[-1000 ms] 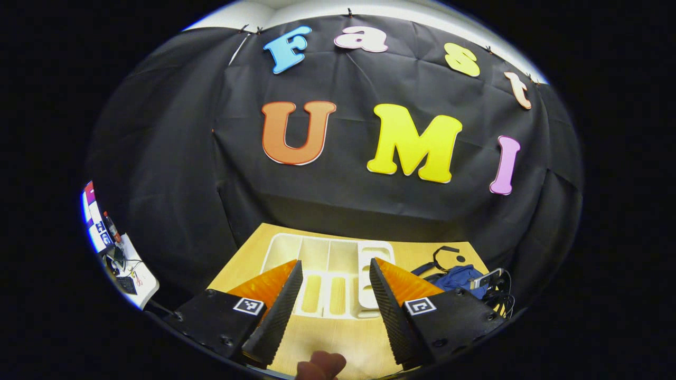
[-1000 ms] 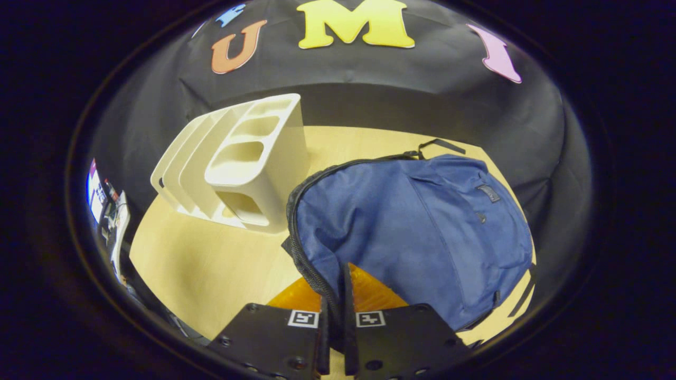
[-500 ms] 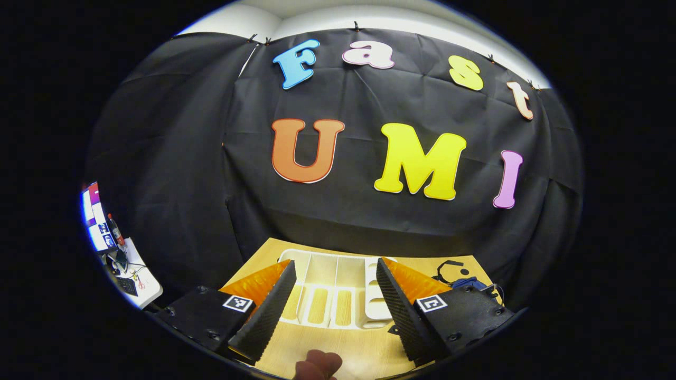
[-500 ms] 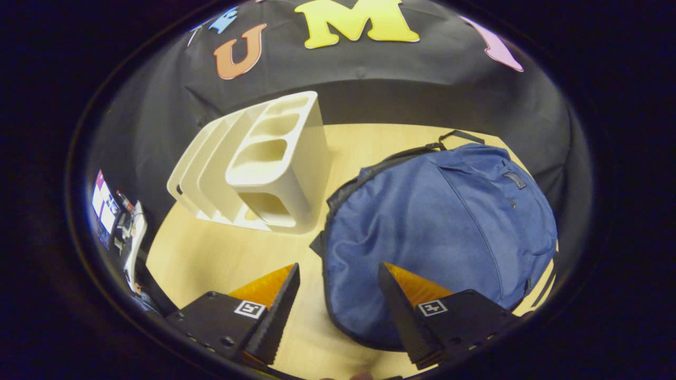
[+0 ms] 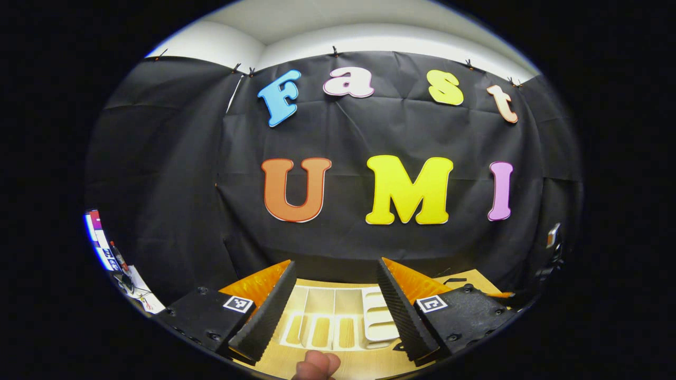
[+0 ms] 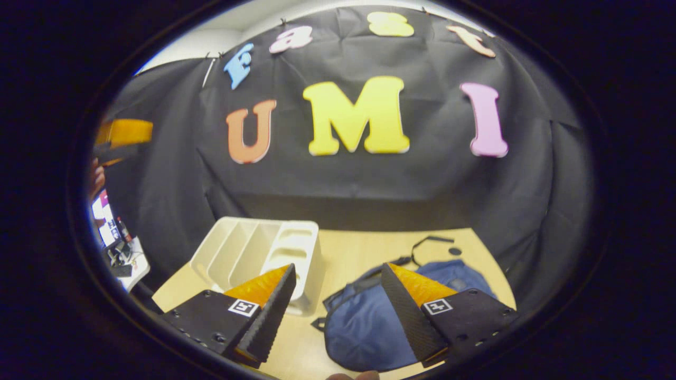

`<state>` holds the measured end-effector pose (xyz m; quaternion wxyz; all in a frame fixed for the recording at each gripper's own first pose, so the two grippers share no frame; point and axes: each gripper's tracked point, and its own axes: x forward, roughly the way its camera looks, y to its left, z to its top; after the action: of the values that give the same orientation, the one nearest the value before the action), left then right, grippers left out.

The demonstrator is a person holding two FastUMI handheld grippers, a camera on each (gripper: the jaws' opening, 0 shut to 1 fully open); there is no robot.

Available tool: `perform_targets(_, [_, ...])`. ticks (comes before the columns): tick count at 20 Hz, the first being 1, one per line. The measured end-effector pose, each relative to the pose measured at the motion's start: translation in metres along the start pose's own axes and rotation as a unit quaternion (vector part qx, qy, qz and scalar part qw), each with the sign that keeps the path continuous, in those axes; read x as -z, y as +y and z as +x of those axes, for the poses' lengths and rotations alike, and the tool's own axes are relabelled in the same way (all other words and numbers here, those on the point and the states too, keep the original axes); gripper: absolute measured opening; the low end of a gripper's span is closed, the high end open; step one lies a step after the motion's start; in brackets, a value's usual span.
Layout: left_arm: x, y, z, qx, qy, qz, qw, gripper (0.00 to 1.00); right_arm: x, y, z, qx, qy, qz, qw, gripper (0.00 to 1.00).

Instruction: Open the schoolbag, grab two books from the bookshelf and put them into the schoolbag.

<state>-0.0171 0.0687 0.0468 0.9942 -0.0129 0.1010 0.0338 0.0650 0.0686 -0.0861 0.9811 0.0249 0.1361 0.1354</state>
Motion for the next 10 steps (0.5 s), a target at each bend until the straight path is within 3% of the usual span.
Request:
perform_targets(1, [-0.004,-0.005,0.001,0.005,-0.003,-0.006,1.000,0.92,-0.029,-0.004,-0.009,0.008,-0.037,-0.010,0.999,0.96])
perform_targets(2, [-0.007,-0.010,0.001,0.010,-0.008,-0.010,1.000,0.96,-0.047,-0.006,-0.017,0.013,-0.060,-0.018,0.998,0.93])
perform_targets(5, [-0.018,-0.022,0.001,0.020,-0.027,-0.003,0.999,0.96,-0.091,-0.011,-0.045,0.025,-0.122,-0.025,0.992,0.96])
perform_targets(6, [-0.022,-0.027,0.000,0.022,-0.036,0.002,0.999,0.96,-0.104,-0.013,-0.053,0.031,-0.139,-0.022,0.990,0.93])
perform_targets(8, [-0.029,-0.036,-0.007,0.026,-0.053,0.006,0.998,0.96,-0.125,-0.019,-0.070,0.037,-0.164,-0.019,0.985,0.99])
perform_targets(10, [-0.035,-0.043,-0.012,0.028,-0.071,0.007,0.997,0.96,-0.137,-0.029,-0.082,0.052,-0.182,-0.015,0.982,0.94])
